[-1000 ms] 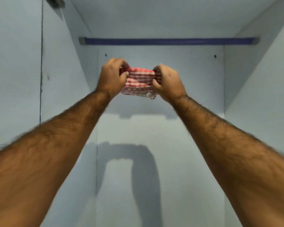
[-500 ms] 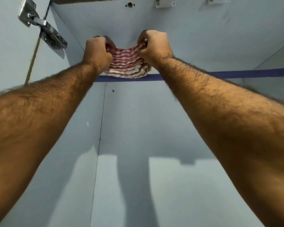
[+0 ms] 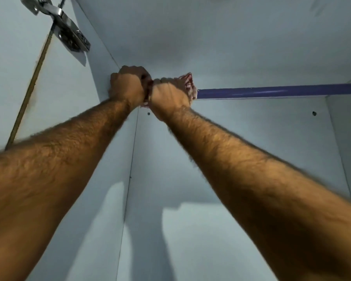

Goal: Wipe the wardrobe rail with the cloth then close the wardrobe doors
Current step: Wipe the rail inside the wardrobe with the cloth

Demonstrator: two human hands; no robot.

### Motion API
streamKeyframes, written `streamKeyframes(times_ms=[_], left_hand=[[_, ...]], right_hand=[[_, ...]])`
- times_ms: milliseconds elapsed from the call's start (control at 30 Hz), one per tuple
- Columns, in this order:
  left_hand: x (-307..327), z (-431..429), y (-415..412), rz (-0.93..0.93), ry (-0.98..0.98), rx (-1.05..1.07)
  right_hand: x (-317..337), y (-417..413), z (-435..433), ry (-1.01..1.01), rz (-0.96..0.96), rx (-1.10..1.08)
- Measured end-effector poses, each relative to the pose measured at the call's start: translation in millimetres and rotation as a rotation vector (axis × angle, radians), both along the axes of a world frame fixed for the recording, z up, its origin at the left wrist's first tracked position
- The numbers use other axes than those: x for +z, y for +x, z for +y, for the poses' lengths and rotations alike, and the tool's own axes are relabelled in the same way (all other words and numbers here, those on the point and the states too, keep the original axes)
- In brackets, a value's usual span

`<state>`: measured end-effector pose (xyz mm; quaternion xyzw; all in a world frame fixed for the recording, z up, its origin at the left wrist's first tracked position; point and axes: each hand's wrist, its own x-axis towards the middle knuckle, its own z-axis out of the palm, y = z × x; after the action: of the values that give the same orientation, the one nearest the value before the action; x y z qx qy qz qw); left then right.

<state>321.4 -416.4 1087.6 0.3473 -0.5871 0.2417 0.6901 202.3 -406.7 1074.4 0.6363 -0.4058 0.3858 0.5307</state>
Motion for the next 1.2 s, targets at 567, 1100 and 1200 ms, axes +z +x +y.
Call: streamKeyframes(times_ms=[567, 1100, 1200], left_hand=[[-30, -38, 20, -0.179, -0.206, 0.16], [-27, -48, 19, -0.236, -0.064, 0.356], [-29, -26, -14, -0.323, -0.128, 0.324]], right_hand=[[-7, -19, -21, -0.27, 0.039, -0.168], [-5, -174, 11, -0.373, -0.02, -0.214], [-5, -174, 13, -0.341, -0.052, -0.232]])
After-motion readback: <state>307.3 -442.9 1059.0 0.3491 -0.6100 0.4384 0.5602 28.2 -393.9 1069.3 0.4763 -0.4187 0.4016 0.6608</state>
